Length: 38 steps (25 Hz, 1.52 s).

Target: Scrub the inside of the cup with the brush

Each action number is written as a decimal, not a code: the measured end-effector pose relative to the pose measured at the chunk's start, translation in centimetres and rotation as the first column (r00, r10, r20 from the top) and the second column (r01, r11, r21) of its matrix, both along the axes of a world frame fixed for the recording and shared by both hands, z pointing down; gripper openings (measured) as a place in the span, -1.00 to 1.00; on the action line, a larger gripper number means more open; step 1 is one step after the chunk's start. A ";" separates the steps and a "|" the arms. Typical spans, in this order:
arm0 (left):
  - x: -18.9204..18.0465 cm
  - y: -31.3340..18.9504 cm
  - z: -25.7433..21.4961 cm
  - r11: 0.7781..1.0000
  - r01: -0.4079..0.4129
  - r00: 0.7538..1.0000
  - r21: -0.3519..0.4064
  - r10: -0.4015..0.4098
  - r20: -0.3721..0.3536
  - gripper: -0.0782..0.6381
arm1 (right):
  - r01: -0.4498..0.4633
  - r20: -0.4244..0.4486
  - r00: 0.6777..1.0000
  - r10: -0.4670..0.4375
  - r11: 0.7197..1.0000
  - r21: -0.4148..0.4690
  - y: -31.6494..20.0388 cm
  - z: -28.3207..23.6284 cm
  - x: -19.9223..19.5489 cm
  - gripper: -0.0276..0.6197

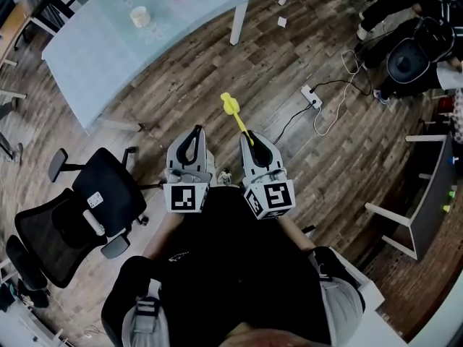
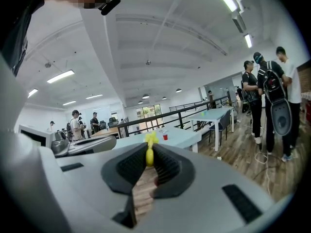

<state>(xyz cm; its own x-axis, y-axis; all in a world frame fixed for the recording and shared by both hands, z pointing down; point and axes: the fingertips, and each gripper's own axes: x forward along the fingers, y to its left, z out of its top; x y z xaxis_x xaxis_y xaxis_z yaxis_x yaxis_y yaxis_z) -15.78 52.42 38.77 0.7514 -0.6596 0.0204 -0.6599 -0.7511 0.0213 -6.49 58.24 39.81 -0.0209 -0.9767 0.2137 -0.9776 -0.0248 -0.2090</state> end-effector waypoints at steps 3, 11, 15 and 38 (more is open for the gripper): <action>0.6 -2.9 0.5 1.000 -0.022 1.000 -0.012 0.022 0.014 -0.73 | -0.008 -0.005 1.000 0.008 1.000 -0.010 -2.9 0.0 0.4 -0.79; 0.7 -12.6 -0.5 0.999 -0.009 1.000 0.048 0.009 -0.003 -0.74 | -0.012 -0.038 0.999 0.012 1.000 -0.007 -11.9 -0.9 0.8 -0.79; -0.2 -16.9 -0.4 0.999 -0.005 1.000 0.041 0.005 -0.010 -0.74 | -0.026 -0.070 0.997 0.026 1.000 -0.007 -15.9 -1.2 -0.1 -0.79; 4.1 -26.5 0.7 1.000 -0.008 1.000 -0.010 0.008 0.022 -0.74 | 0.024 -0.045 0.999 -0.025 1.000 -0.012 -27.2 -0.4 4.0 -0.79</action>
<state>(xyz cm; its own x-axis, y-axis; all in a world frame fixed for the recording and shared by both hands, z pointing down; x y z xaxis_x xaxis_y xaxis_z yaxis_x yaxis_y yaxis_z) -11.73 25.87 39.45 0.7560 -0.6531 0.0437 -0.6541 -0.7562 0.0141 -2.51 31.05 39.42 -0.0348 -0.9735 0.2259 -0.9864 -0.0028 -0.1640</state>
